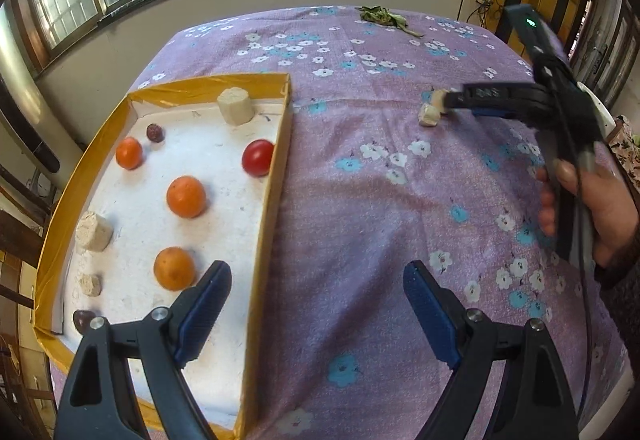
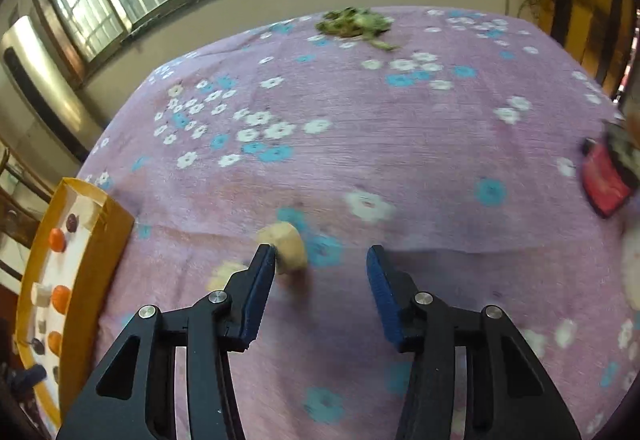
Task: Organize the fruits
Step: 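Withdraw both tools toward the last small cake pieces, then grasp a small cake piece with the right gripper while the left gripper grasps the other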
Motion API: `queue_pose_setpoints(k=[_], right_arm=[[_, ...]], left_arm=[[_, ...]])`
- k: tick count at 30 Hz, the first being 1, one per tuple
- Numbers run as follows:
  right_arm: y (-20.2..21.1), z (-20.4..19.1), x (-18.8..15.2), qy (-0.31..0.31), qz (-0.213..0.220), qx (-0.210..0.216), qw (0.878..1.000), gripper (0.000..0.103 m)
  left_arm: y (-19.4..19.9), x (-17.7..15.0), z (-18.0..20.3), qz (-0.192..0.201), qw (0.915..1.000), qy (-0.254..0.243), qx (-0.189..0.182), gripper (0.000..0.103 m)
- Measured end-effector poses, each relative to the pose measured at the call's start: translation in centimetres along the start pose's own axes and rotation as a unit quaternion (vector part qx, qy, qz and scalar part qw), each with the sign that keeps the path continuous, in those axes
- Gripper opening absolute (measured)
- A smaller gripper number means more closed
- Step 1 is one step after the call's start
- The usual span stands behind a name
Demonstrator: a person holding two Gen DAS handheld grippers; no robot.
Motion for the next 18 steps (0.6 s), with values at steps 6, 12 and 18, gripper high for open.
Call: queue_pose_setpoints(k=[6,12,18], right_arm=[[1.1,0.8,-0.3,0.029,0.009,0.032,0.999,0.047],[-0.3,-1.6,-0.1,0.099,0.002,0.010,0.995,0.047],[-0.7,-3.6,-0.8,0.170,-0.006,0.015,0.985,0.045]], left_arm=[[-0.9,1.9,2.3,-0.012,0.9998,-0.006,-0.017,0.089],[-1.5,2.3,3.8,-0.025,0.9994,-0.021,-0.009,0.089],[-1.9,2.4,3.5,-0.031,0.9994,-0.011,-0.010,0.089]])
Point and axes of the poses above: each gripper's, at about its wrist camera, not at the fingertips, and y roughly against the way its jaws point, z to its right, x to its top, the point moved 5 cm from there along -y, roughly the way its jaws point, and after that the axes turned 15 degrees about -z, right-handed, at the moved point
